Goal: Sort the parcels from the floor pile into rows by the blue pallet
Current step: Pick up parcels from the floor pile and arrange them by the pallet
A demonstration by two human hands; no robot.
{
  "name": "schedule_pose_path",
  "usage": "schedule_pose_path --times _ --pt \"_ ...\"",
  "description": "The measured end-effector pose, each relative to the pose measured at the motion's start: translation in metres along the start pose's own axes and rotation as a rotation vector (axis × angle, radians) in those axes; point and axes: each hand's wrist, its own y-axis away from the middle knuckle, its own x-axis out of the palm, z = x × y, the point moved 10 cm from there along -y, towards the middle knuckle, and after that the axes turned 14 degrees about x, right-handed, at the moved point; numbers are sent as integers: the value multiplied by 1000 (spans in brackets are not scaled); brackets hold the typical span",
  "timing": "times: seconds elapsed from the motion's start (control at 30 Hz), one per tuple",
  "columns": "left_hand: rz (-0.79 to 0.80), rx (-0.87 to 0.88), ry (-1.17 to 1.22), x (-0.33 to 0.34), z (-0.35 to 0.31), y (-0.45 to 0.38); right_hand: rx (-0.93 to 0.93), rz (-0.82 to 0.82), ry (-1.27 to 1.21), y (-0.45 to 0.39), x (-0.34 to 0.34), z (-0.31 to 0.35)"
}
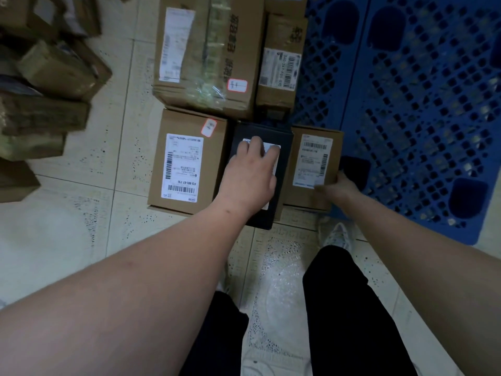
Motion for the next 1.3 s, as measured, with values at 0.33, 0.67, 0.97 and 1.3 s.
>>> schedule_pose_path --times 0.33,0.67,0.97,1.3 --pt "12 40 -6 0 1 1 55 -175 -322 -15 -25 -18" --pt "179 138 133 -36 14 -6 26 -271 -17 25 -52 35" --pt "-60 -294 102 -207 127 78 -430 -658 269 272 -51 266" --pt "-152 -657 237 -277 299 289 -989 -533 514 551 207 401"
